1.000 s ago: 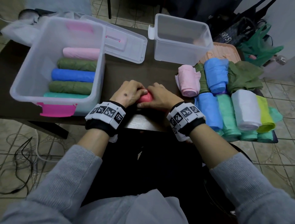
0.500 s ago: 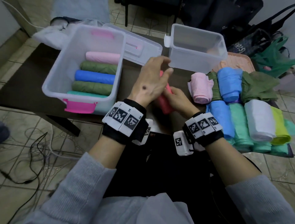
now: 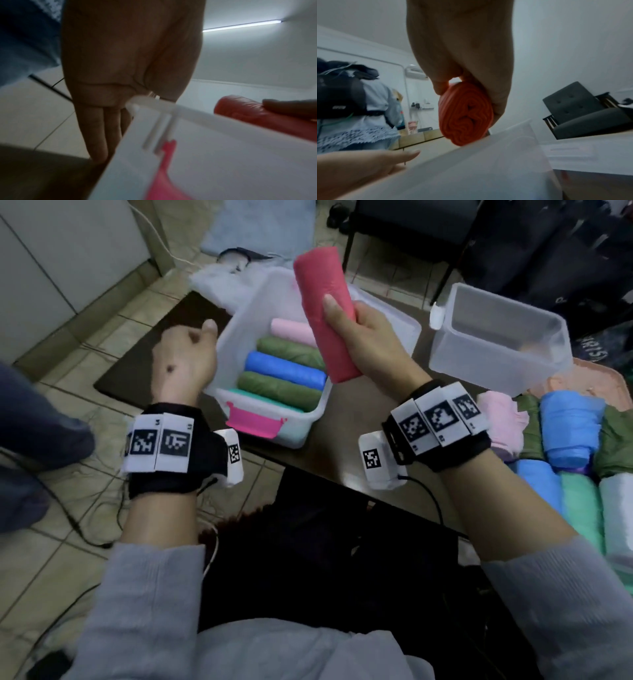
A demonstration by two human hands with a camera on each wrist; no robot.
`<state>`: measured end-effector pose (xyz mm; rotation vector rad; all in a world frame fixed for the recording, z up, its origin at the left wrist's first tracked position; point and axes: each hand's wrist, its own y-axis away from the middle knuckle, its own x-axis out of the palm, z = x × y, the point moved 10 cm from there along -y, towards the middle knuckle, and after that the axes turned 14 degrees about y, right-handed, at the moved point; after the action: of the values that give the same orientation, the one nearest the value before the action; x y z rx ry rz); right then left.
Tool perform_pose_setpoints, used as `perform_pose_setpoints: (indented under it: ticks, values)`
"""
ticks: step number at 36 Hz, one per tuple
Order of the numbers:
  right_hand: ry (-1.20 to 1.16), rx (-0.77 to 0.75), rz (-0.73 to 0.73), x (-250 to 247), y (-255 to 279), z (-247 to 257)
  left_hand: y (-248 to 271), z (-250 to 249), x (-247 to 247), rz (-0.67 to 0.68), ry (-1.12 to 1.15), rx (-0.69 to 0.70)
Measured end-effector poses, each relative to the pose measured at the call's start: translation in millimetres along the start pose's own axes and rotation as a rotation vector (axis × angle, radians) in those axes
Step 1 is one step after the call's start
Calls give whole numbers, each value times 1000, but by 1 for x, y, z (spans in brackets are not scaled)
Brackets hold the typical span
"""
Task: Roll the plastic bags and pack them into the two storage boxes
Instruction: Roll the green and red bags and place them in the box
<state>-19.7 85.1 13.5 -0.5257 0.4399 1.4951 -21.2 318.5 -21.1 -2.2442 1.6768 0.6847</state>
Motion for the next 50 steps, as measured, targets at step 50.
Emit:
perform_pose_setpoints:
  ticks: [50]
  values:
    - [592, -341, -391, 54, 26, 41, 14, 38, 0, -177, 529, 217]
